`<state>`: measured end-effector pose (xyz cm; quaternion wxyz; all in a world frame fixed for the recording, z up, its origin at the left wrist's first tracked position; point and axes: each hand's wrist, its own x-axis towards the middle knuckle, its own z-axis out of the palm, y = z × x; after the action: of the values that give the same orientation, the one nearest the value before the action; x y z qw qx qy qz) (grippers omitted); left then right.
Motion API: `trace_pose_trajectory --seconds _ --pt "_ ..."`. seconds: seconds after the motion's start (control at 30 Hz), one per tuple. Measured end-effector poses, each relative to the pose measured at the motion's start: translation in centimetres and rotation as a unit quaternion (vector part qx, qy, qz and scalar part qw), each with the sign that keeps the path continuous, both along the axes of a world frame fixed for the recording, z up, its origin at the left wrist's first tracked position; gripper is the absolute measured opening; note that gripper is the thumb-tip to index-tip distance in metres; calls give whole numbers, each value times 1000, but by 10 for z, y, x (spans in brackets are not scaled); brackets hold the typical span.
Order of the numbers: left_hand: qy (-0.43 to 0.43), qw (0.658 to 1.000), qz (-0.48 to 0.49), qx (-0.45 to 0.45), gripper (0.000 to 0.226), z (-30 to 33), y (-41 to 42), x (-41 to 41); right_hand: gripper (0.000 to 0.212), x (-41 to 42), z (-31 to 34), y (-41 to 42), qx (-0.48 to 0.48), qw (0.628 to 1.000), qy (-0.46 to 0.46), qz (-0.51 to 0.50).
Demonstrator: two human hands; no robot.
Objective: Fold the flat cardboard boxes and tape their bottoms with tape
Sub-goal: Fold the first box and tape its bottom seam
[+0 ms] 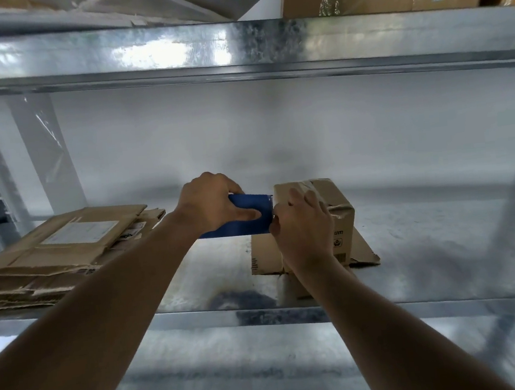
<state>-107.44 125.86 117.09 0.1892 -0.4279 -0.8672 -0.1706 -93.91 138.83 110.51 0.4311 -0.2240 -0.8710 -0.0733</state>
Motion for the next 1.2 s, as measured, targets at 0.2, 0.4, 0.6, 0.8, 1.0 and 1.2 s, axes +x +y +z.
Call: trace_pose_trajectory --seconds 0.2,0.4,0.6,0.8,1.0,1.2 --pt "52 997 6 -49 43 -2 -4 6 28 1 1 0 -8 1000 -8 -7" --pt "59 996 44 -45 63 -22 -32 -21 20 5 -2 3 3 1000 21 -3" --pt "51 998 24 40 69 -31 -29 -35 30 -3 -3 8 -9 999 48 -20" --pt "20 996 6 88 51 -34 -14 -29 27 -6 1 6 -74 995 14 -64" --pt "1 992 -12 123 43 -30 -14 -29 46 4 5 8 -63 993 -56 -87" --pt "-10 993 -17 120 53 -35 -13 -29 52 12 16 7 -69 991 -95 -67"
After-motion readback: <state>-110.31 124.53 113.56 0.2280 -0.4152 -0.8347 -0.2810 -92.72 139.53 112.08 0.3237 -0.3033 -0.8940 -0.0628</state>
